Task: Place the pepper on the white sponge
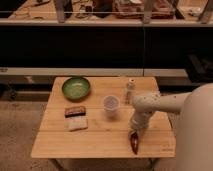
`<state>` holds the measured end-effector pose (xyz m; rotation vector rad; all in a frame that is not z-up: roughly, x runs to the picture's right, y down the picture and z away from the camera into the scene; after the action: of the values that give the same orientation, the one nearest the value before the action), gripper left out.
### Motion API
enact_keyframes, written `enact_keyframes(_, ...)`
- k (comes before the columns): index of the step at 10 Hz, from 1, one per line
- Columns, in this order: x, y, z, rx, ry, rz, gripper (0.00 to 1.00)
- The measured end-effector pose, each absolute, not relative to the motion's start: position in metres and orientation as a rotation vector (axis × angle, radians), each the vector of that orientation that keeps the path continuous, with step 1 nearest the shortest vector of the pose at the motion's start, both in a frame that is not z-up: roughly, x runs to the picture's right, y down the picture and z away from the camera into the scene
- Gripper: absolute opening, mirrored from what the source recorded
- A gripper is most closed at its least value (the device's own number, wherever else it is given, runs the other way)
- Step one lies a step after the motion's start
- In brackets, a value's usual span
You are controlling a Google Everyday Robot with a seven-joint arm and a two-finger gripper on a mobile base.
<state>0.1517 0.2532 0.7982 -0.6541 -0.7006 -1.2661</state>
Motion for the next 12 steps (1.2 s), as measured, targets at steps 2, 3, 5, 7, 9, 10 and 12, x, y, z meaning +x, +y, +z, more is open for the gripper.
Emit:
enact_keyframes(2,0.131,0.255,0.797,-0.645,-0.752,-1.281,0.23)
enact_keyframes(3,0.119,0.255,0.794,-0.636,-0.782,-1.290,0.23)
enact_keyframes(5,0.085,0.244,0.786,-0.597,-0.848,-1.349,0.23)
enact_keyframes(7,0.036,0.223,0.772,-0.525,-0.918,-1.455,0.23)
enact_keyframes(9,-0.003,0.203,0.762,-0.464,-0.966,-1.522,0.23)
enact_keyframes(10,-0.034,0.189,0.758,-0.418,-0.999,-1.564,0.23)
enact_keyframes(12,-0.073,0.172,0.758,-0.362,-1.033,-1.601,0.23)
